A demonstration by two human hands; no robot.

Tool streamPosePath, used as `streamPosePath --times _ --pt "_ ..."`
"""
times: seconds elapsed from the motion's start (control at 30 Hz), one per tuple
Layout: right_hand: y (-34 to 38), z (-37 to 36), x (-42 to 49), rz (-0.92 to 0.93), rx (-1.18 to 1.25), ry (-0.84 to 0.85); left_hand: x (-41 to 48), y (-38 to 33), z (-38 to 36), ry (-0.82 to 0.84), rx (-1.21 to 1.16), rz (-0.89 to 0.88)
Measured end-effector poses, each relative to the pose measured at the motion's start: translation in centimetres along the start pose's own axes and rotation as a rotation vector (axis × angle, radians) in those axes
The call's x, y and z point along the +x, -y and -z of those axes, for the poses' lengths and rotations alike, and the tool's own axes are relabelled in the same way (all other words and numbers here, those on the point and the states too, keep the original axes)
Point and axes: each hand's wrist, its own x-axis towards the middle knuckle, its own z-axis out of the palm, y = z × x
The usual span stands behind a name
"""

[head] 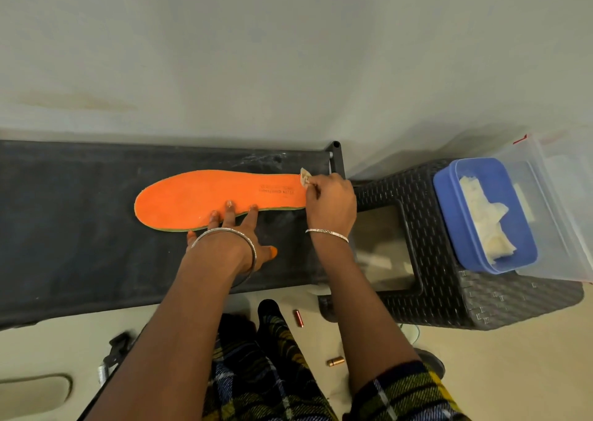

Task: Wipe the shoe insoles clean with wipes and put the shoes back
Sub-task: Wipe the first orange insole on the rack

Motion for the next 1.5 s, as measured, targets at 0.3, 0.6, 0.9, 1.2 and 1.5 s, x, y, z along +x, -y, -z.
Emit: streamPosePath --times 0.3,0.6,0.9,1.2,1.5 --pt "-0.5 0.3 -3.9 0.077 -0.021 0.007 0.0 -0.2 -0.1 0.008 -0.010 0.010" --pt "-0.5 0.2 0.0 0.029 -0.039 0.020 0.2 -0.1 0.0 0.013 -0.019 0.002" --pt "-1.1 0.7 -2.5 0.037 -0.047 0.052 0.1 -0.2 -0.2 0.006 -0.012 0.009" --pt "0.8 -0.6 -0.5 0.003 -0.009 -0.017 0.0 -0.1 0.3 0.014 -0.011 0.003" --pt "-0.1 -0.4 -0.6 0.086 -0.086 -0.036 0.0 0.1 0.3 0.010 -0.012 -0.003"
